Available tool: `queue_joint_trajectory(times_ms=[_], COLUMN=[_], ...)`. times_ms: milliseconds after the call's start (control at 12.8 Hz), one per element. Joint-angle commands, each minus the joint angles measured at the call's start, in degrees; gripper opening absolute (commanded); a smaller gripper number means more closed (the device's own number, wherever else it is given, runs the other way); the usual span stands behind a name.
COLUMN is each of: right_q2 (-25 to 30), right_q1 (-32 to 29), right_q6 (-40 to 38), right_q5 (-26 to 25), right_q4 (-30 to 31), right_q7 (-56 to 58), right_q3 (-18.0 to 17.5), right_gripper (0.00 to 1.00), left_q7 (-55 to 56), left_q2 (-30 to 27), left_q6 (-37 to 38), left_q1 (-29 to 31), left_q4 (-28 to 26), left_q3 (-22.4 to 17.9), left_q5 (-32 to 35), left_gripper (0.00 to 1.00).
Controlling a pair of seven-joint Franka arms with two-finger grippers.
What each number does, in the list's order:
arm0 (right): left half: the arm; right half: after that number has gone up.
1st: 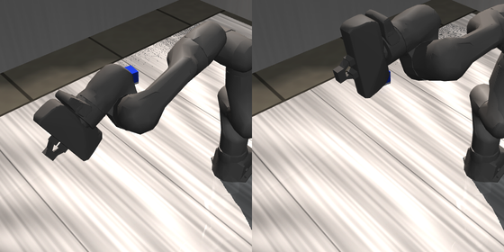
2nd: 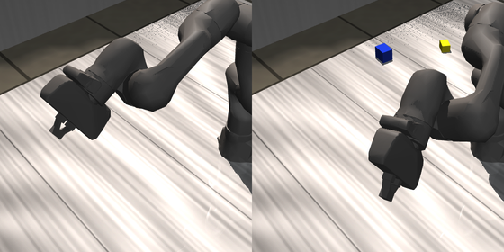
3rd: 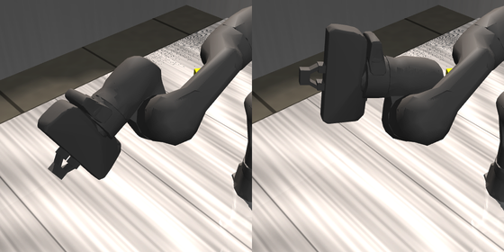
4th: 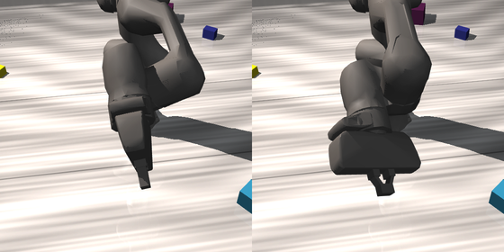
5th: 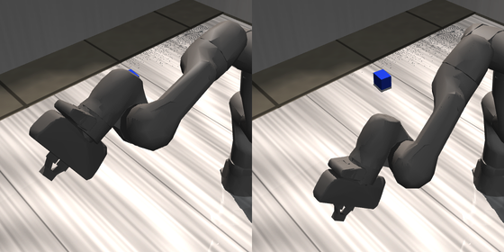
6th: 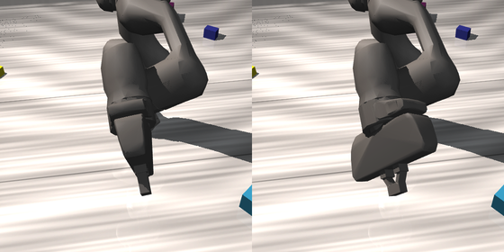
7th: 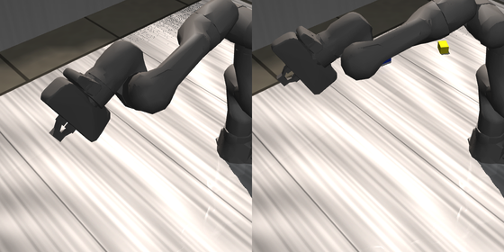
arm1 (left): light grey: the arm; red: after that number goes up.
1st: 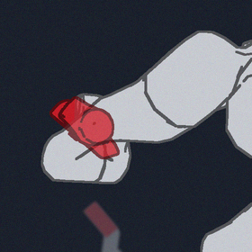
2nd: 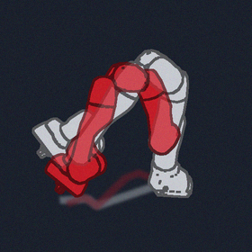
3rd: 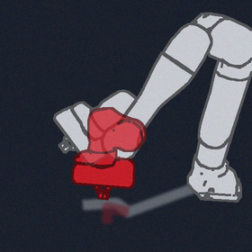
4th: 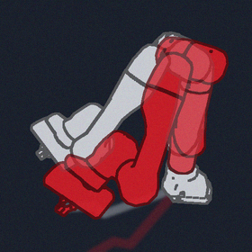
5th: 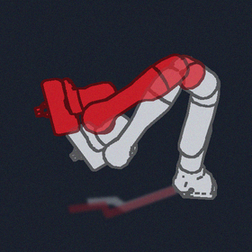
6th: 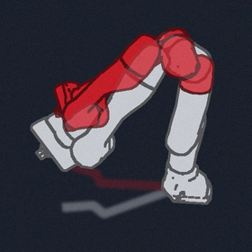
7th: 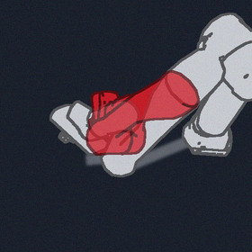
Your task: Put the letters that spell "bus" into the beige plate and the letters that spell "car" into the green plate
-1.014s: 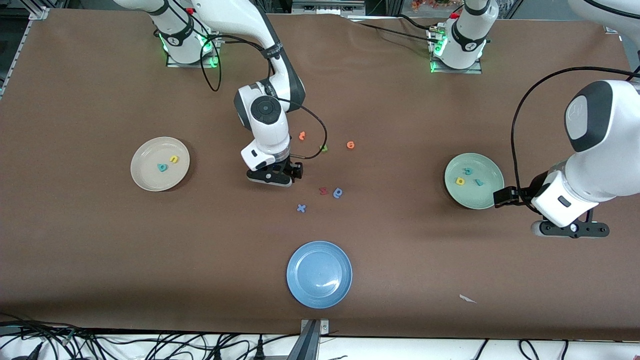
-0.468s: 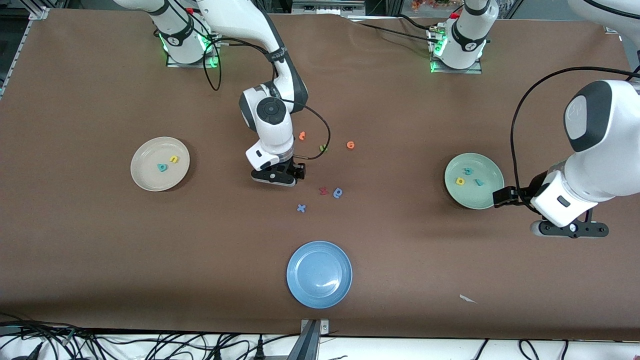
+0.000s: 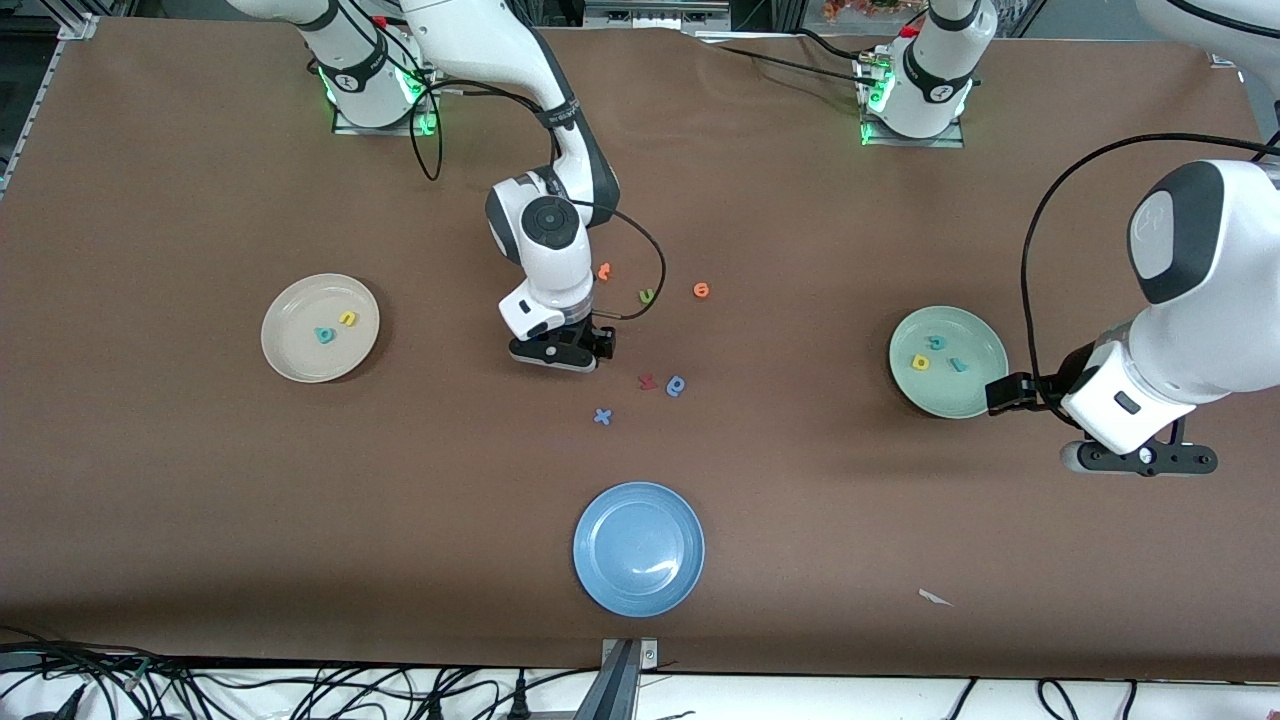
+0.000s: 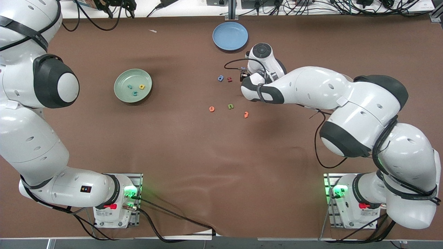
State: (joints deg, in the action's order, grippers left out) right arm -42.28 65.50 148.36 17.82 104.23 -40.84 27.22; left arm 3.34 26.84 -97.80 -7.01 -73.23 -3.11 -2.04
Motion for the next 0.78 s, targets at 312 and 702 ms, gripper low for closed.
queue_joint_trajectory(times_ms=[312, 702], right_q2=[-0.3, -0.3], right_q1=[0.6, 0.5], right_q6=[1.3, 1.9], right_q5=[1.3, 1.2], right_q4=[0.6, 0.8], right_q7=[-0.5, 0.0], right_q3=[0.1, 0.0], right_gripper=[0.69, 0.69], left_q7=[-0.3, -0.3], left_q2=[-0.5, -0.5], left_q6=[0.9, 0.9], left_q1=[-0.4, -0.4], left_q4=[0.3, 0.4], left_q3=[-0.6, -0.6], left_q5=[-1.5, -1.4], left_gripper=[1.0, 1.0])
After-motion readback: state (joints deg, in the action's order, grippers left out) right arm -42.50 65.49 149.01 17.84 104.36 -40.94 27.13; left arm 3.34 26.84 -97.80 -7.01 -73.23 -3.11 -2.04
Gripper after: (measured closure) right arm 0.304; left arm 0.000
